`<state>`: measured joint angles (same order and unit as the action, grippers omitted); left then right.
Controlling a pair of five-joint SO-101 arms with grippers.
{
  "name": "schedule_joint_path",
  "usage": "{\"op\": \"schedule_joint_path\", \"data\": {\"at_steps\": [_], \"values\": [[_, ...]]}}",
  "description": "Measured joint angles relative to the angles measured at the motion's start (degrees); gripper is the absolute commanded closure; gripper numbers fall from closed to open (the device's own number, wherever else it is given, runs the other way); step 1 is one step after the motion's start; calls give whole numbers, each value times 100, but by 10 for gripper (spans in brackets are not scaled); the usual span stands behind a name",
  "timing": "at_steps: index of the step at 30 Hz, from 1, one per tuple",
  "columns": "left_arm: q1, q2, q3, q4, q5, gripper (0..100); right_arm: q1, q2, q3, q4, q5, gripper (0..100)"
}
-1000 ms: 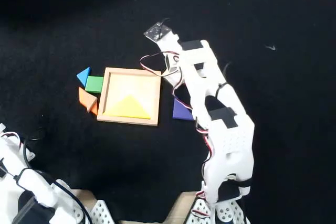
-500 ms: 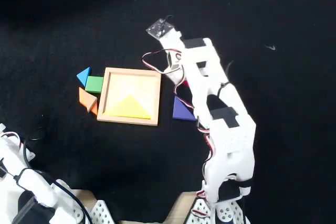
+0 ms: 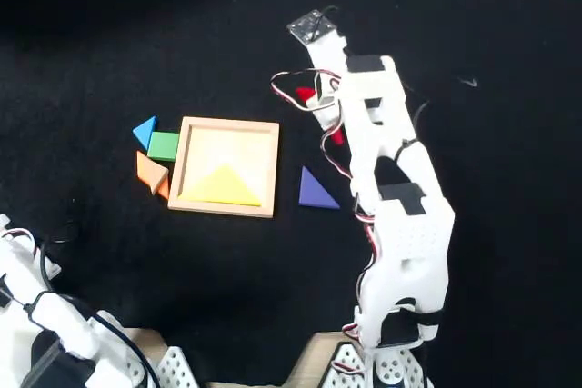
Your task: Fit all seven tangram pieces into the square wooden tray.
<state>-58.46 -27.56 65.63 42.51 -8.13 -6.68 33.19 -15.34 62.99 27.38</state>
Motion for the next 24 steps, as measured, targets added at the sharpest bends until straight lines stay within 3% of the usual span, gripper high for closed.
{"op": "schedule_joint_path", "data": {"at_steps": [18,24], "values": [[0,0,0,0,0,970,-79,615,-949,0,-35,988],[0,0,0,0,0,970,-114,519,-1222,730,-378,988]]}}
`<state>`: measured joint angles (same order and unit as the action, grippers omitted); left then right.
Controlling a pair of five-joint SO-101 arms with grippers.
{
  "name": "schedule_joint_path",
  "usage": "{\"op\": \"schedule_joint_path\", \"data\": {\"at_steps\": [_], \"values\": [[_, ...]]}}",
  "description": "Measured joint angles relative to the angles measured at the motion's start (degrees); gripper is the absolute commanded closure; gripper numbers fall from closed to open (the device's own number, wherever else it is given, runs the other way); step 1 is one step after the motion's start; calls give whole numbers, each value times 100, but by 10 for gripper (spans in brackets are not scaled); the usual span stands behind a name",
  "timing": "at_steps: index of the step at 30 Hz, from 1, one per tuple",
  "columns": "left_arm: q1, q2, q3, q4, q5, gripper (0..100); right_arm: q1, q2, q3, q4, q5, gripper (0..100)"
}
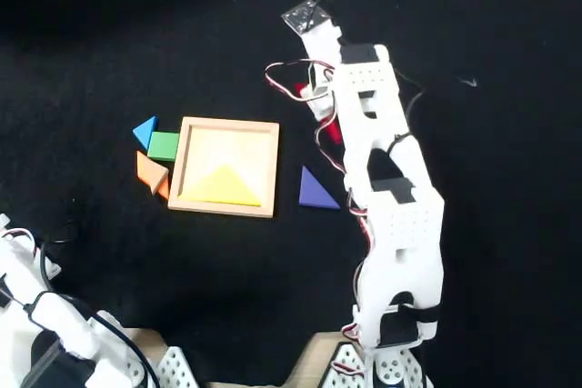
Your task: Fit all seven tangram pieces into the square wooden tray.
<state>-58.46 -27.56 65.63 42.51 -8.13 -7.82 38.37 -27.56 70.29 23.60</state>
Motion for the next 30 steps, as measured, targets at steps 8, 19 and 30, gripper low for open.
{"op": "schedule_joint_path", "data": {"at_steps": [8,19,30], "values": [[0,0,0,0,0,970,-510,-1468,-18,1442,-2171,988],[0,0,0,0,0,970,-2040,-1916,413,2066,-4492,987],[0,0,18,0,0,970,-2945,-1916,1890,-299,-7604,987]]}}
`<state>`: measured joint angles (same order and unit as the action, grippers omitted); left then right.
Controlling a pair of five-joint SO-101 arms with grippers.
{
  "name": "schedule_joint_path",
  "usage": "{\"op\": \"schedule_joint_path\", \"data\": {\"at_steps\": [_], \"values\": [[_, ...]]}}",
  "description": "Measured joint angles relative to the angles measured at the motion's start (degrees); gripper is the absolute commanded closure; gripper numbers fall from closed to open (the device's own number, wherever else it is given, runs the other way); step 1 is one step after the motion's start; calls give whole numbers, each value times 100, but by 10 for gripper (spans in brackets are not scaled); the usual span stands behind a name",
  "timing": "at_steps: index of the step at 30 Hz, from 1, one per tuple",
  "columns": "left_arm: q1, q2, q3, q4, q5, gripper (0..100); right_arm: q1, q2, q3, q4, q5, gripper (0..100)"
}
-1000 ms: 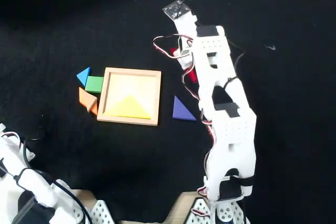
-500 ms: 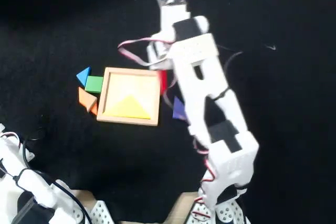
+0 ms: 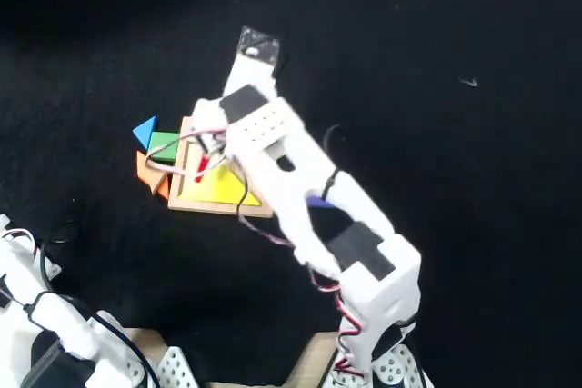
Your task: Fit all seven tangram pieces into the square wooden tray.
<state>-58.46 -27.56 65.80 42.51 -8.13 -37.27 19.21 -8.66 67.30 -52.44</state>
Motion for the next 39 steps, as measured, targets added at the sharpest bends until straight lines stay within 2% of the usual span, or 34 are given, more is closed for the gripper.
{"op": "schedule_joint_path", "data": {"at_steps": [4,8,15,27,34,39], "values": [[0,0,0,0,0,970,-167,0,352,-677,-193,987],[0,0,0,0,0,970,-167,0,396,-897,-211,987],[0,0,0,0,0,970,-167,413,369,-958,202,987],[0,0,0,0,0,970,-211,1099,-466,-545,273,979],[0,0,0,0,0,970,-325,1134,-466,-404,308,792],[0,0,0,0,0,970,-334,1134,-466,-308,484,788]]}}
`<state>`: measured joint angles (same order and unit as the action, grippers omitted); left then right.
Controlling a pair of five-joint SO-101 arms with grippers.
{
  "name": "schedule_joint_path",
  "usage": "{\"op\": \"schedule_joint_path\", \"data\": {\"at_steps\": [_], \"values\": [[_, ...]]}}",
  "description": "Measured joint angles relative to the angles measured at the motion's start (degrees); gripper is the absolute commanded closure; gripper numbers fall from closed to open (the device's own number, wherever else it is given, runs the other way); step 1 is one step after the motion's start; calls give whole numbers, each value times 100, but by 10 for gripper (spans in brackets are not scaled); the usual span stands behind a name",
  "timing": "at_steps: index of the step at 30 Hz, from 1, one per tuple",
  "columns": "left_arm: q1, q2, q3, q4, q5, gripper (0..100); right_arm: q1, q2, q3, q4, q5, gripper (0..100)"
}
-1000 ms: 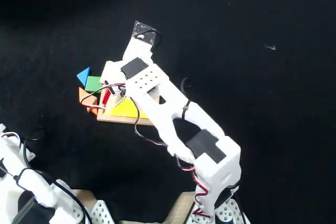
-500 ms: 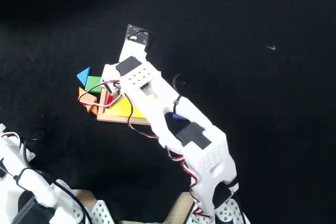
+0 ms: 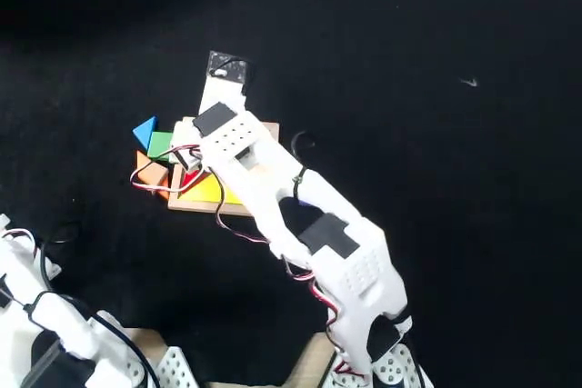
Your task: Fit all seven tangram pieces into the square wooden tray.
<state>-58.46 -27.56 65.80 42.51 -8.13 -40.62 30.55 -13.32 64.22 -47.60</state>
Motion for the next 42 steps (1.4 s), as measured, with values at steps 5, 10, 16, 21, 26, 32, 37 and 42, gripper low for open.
{"op": "schedule_joint_path", "data": {"at_steps": [5,10,16,21,26,32,37,42], "values": [[0,0,0,0,0,970,0,0,0,35,316,788],[97,0,0,0,-9,970,299,-79,0,431,844,865],[123,0,0,0,-9,970,818,-273,0,369,1380,956],[123,0,0,0,18,970,870,167,-88,-457,2347,956],[123,0,0,0,9,970,870,791,-747,-554,2778,956],[123,0,0,0,9,970,774,1556,-1881,202,2840,956],[123,0,0,0,9,970,554,2136,-2892,949,2840,957],[123,0,0,0,9,970,378,2286,-3982,2004,2857,987]]}}
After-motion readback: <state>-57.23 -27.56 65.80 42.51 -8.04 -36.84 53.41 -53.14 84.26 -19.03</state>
